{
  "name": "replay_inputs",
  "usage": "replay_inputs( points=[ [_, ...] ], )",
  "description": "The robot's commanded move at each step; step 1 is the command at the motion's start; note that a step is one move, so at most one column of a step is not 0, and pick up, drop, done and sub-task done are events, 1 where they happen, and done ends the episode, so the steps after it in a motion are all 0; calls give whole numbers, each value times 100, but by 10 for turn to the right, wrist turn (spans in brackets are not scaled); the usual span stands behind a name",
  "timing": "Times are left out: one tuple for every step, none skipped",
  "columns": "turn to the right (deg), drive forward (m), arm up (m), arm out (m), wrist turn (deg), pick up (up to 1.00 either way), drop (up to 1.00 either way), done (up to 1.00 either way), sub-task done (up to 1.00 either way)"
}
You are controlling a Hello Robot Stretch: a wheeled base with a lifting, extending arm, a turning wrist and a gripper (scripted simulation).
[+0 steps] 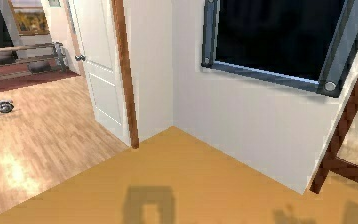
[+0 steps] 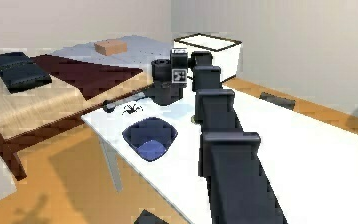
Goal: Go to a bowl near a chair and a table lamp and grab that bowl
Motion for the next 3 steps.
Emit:
replay_inputs(
  points=[
    [0, 0, 0, 0, 210, 0, 0, 0, 0],
    [0, 0, -24, 0, 0, 0, 0, 0, 0],
    [0, 0, 0, 0, 0, 100, 0, 0, 0]
  ],
)
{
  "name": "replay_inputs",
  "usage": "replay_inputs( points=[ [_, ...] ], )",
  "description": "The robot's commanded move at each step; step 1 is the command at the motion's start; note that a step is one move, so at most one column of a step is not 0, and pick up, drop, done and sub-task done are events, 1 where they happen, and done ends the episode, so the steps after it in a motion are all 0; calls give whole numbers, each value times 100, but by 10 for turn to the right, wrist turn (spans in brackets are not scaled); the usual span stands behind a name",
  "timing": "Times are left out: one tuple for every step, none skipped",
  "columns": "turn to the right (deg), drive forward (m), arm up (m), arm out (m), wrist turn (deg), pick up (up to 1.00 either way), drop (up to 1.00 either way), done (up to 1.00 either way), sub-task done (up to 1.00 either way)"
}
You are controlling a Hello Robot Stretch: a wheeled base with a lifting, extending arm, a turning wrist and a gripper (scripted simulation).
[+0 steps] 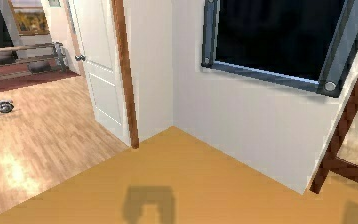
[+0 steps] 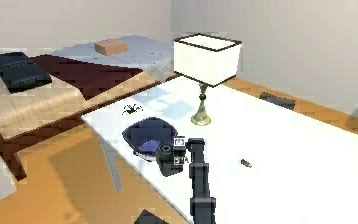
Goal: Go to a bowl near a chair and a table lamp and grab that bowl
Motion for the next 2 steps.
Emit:
replay_inputs(
  points=[
    [0, 0, 10, 0, 0, 0, 0, 0, 0],
    [0, 0, 0, 0, 0, 0, 0, 100, 0]
  ],
)
